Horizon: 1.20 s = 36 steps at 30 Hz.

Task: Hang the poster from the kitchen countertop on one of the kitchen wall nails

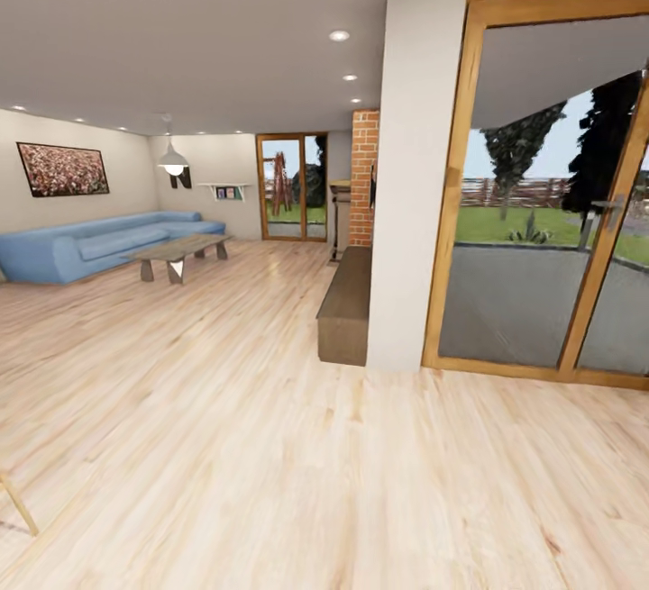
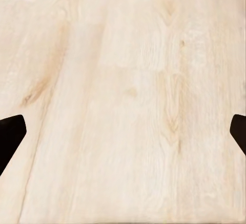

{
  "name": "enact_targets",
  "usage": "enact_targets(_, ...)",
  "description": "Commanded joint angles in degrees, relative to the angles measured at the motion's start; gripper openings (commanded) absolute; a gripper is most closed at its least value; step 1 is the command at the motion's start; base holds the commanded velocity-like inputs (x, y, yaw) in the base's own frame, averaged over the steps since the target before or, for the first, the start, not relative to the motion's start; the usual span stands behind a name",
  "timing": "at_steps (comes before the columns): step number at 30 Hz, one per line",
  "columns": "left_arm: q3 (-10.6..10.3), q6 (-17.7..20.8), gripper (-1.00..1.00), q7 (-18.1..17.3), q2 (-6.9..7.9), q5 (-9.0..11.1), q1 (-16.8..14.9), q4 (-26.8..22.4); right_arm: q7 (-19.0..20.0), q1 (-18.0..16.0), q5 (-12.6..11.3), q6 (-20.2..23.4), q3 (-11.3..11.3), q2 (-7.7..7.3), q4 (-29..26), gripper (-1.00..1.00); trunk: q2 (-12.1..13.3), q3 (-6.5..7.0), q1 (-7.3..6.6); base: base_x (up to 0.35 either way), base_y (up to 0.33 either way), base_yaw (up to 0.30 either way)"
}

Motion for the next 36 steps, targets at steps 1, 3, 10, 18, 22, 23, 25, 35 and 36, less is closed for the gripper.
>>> enact_targets(1,0.0,-0.1,1.00,0.0,0.02,0.0,0.0,-0.1,0.0,0.0,0.0,-0.2,0.0,0.01,0.0,1.00,0.0,-0.03,0.00,0.000,0.000,-0.267)
enact_targets(3,0.0,-0.1,1.00,0.0,0.01,0.0,0.0,0.0,0.0,0.0,0.0,-0.2,0.0,0.01,0.0,1.00,0.0,0.03,0.00,0.000,0.000,-0.267)
enact_targets(10,0.0,-0.1,1.00,0.0,-0.02,0.0,0.0,-0.1,0.0,0.0,0.0,-0.2,0.0,0.01,0.1,1.00,0.0,0.20,0.00,0.000,0.000,-0.267)
enact_targets(18,0.0,-0.1,1.00,0.0,-0.02,0.0,0.0,-0.1,0.0,0.0,0.0,-0.2,0.0,0.01,0.0,1.00,0.0,0.41,0.00,0.000,0.000,-0.267)
enact_targets(22,0.0,-0.1,1.00,0.0,-0.02,0.0,0.0,-0.1,0.0,0.0,0.0,-0.2,0.0,0.01,0.1,1.00,0.0,0.51,0.00,0.000,0.000,-0.268)
enact_targets(23,0.0,-0.1,1.00,0.0,-0.02,0.0,0.0,-0.1,0.0,0.0,0.0,-0.2,0.0,0.01,0.1,1.00,0.0,0.54,0.00,0.000,0.000,-0.268)
enact_targets(25,0.0,-0.1,1.00,0.0,-0.02,0.0,0.0,-0.1,0.0,0.0,0.0,-0.2,0.0,0.01,0.1,1.00,0.0,0.59,0.00,0.000,0.000,-0.268)
enact_targets(35,0.0,-0.1,1.00,0.0,-0.02,0.0,0.0,-0.1,0.0,0.0,0.0,-0.2,0.0,0.01,0.0,1.00,0.0,0.84,0.00,0.000,0.000,-0.269)
enact_targets(36,0.0,-0.1,1.00,0.0,-0.02,0.0,0.0,-0.1,0.0,0.0,0.0,-0.2,0.0,0.01,0.0,1.00,0.0,0.87,0.00,0.000,0.000,-0.269)
